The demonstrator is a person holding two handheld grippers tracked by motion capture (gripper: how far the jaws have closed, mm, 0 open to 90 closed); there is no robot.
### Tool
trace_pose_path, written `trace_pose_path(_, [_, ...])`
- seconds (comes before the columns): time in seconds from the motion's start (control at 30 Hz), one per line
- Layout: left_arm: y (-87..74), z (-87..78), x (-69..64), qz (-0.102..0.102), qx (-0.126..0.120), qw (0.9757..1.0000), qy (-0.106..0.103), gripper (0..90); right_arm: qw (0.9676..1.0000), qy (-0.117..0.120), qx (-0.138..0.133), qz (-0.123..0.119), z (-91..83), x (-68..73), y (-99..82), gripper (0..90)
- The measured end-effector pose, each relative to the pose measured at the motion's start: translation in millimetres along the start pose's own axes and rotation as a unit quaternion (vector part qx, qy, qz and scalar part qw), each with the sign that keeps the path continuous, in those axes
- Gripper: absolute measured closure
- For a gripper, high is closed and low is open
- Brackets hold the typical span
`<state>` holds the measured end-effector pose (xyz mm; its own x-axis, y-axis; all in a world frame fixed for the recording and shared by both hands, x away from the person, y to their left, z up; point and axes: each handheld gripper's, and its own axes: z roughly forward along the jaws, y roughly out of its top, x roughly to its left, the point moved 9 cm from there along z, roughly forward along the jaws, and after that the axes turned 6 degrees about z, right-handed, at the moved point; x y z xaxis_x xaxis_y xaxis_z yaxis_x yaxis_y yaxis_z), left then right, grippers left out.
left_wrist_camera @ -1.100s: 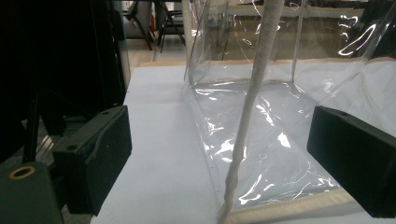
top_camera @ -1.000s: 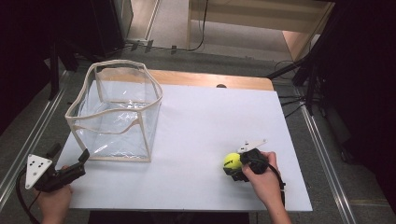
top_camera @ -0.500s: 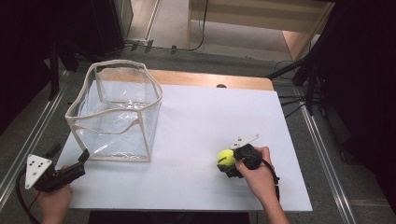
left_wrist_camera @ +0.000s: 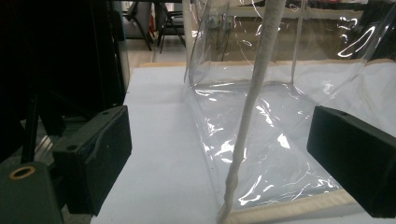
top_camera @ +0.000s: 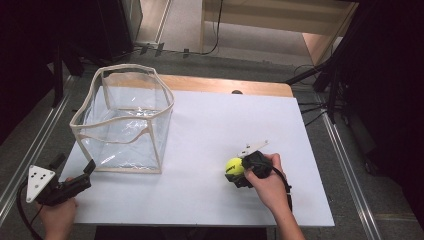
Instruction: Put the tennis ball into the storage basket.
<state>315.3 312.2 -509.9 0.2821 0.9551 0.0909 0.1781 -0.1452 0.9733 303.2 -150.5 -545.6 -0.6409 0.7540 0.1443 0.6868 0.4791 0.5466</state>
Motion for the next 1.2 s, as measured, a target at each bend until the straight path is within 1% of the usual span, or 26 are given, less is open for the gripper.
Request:
trace_pose_path(0.1, [0.0, 0.0, 0.1, 0.0, 0.0, 1.0, 0.0, 6.9, 1.0, 0.003, 0.0, -0.004, 1.4, 2.5, 4.3, 23.8])
trace_pose_path(0.13, [0.1, 0.0, 0.1, 0.0, -0.001, 1.0, 0.0, 6.9, 1.0, 0.004, 0.0, -0.001, 1.7, 3.6, 5.4, 23.8])
trace_pose_path(0.27, [0.1, 0.0, 0.0, 0.0, -0.001, 1.0, 0.0, 6.9, 1.0, 0.004, 0.0, -0.008, 3.8, 6.3, 11.4, 23.8])
trace_pose_path(0.43, [-0.1, 0.0, 0.1, 0.0, 0.002, 1.0, 0.0, 6.9, 0.9998, 0.011, -0.002, -0.015, 7.2, 11.8, 19.3, 23.8])
trace_pose_path(0.5, [0.0, 0.2, -0.1, 0.0, 0.001, 1.0, 0.0, 6.9, 0.9998, 0.012, -0.001, -0.014, 8.9, 14.2, 22.2, 23.8])
trace_pose_path(0.8, [-0.3, 0.2, 0.4, 0.001, 0.003, 1.0, -0.001, 6.9, 0.9993, 0.022, -0.001, -0.032, 17.3, 26.3, 39.4, 23.8])
trace_pose_path(0.9, [-0.2, 0.2, 0.9, -0.003, 0.004, 1.0, 0.0, 6.9, 0.9991, 0.025, -0.001, -0.035, 20.8, 30.7, 45.8, 23.8])
trace_pose_path(0.97, [0.0, 0.1, 1.6, -0.005, 0.003, 1.0, -0.001, 6.9, 0.9986, 0.028, 0.001, -0.045, 24.0, 34.3, 52.0, 23.8])
trace_pose_path(1.03, [0.2, 0.0, 1.9, -0.009, 0.001, 1.0, 0.0, 6.9, 0.9986, 0.029, 0.001, -0.043, 24.9, 36.1, 54.0, 23.8])
trace_pose_path(1.2, [0.1, -0.5, 1.8, -0.005, 0.002, 1.0, -0.001, 6.9, 0.9979, 0.034, 0.002, -0.055, 30.6, 42.7, 64.1, 23.8])
